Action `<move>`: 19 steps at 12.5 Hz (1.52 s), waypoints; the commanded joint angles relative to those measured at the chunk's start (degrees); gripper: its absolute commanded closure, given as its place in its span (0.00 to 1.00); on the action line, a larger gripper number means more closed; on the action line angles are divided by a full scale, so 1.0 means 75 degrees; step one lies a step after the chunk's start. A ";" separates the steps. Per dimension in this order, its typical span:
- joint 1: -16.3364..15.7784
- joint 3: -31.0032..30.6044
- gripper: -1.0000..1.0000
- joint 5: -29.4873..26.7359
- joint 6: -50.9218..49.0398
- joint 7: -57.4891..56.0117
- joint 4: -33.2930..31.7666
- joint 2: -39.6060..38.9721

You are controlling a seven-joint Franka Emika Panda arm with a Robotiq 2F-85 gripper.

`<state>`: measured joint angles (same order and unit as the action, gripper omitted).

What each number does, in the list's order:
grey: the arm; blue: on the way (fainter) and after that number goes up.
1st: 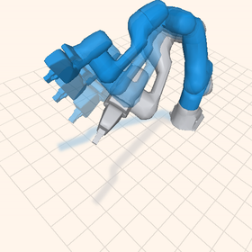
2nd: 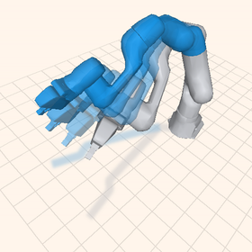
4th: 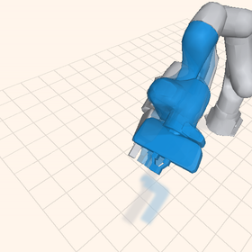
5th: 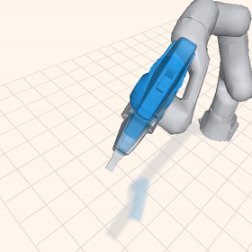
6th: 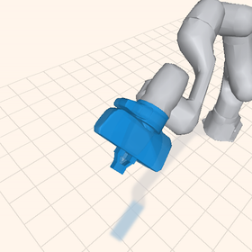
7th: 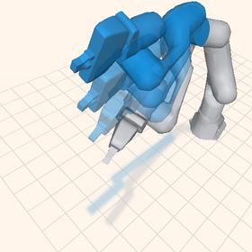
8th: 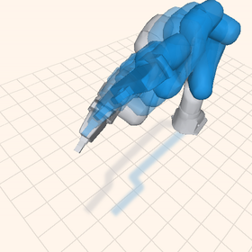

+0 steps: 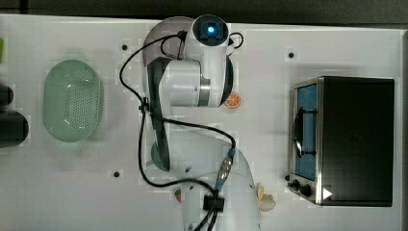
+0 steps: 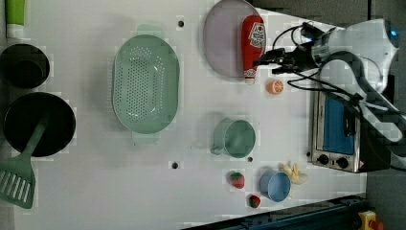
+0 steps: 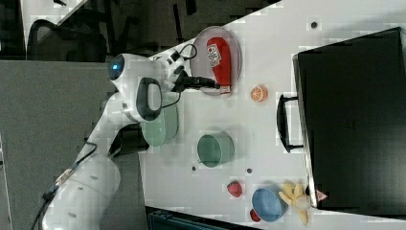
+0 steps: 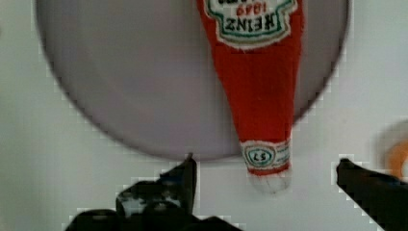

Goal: Pick ketchup from plate and place it on table.

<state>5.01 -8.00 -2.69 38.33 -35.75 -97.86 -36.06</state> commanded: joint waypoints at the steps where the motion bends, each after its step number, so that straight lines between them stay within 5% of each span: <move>1: -0.0128 -0.0078 0.00 0.0188 0.0893 -0.0509 0.0461 -0.0484; 10: -0.0205 -0.0056 0.00 0.0977 0.2849 -0.0511 0.0740 -0.1661; 11: -0.0205 -0.0053 0.04 0.0988 0.2850 -0.0511 0.0744 -0.1663; 14: -0.0204 -0.0034 0.38 0.1011 0.2844 -0.0510 0.0817 -0.1659; 19: -0.0209 -0.0091 0.38 0.1004 0.2784 -0.0312 0.1173 -0.1442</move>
<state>3.98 -7.77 4.51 58.53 -36.93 -91.71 -48.87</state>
